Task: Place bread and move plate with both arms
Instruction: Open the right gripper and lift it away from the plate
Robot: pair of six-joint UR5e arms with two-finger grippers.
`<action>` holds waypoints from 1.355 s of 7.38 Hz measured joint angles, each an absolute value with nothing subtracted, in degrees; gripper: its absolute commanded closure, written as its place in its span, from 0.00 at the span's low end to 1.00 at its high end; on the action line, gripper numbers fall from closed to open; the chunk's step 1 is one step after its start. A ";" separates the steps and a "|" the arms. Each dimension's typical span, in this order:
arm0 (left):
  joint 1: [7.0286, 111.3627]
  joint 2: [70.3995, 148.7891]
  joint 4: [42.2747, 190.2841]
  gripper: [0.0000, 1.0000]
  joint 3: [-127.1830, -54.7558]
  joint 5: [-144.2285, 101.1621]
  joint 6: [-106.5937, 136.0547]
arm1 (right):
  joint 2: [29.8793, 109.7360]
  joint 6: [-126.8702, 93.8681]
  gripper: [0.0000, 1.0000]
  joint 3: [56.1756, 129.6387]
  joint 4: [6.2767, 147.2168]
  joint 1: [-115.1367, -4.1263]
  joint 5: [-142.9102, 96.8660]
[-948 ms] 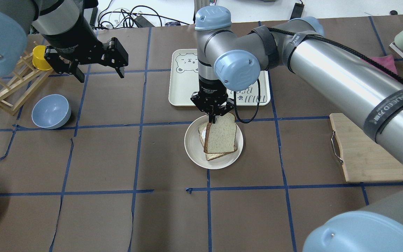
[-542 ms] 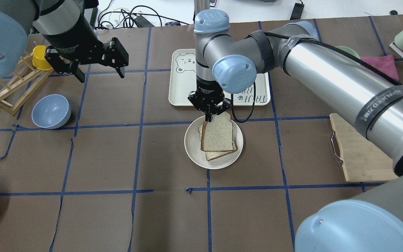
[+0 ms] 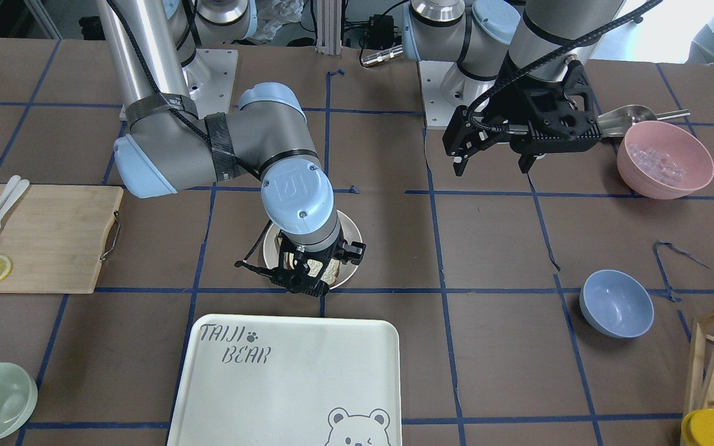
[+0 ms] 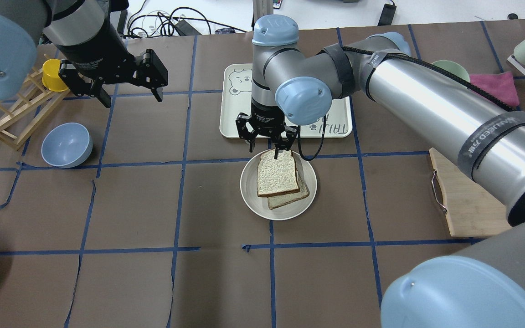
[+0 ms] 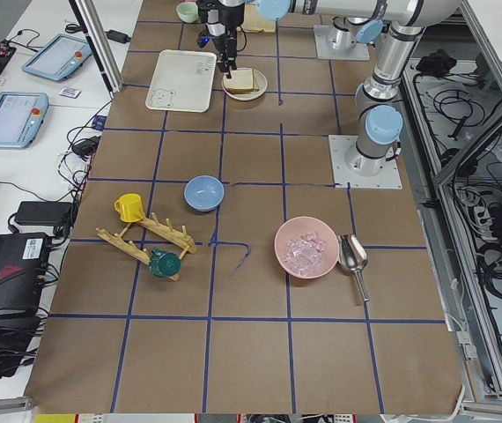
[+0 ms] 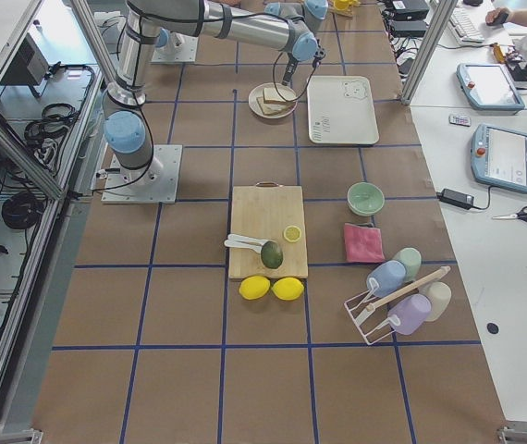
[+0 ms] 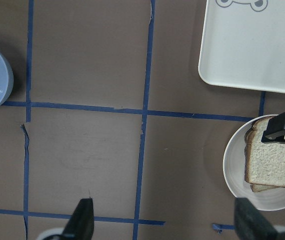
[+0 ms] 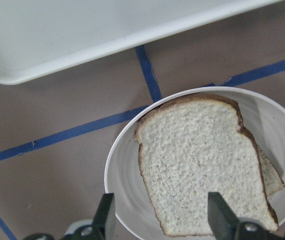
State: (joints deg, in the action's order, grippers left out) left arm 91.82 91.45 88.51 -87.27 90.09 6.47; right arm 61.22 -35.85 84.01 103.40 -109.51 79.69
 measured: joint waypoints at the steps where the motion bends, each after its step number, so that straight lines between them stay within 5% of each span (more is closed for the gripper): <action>1: 91.82 91.47 88.50 0.00 -87.27 90.08 6.48 | 62.84 -31.64 0.00 84.15 103.46 -108.75 80.68; 7: 92.28 93.46 88.79 0.00 -88.10 90.44 6.47 | 78.77 -2.71 0.00 85.02 90.17 -97.38 89.72; 10: 92.45 96.20 77.15 0.00 -100.08 90.05 6.74 | 81.87 1.82 0.00 84.63 89.43 -95.95 90.54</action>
State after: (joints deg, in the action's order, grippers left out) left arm 92.45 96.20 77.15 -100.08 90.05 6.74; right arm 81.87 1.82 84.63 89.43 -95.95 90.54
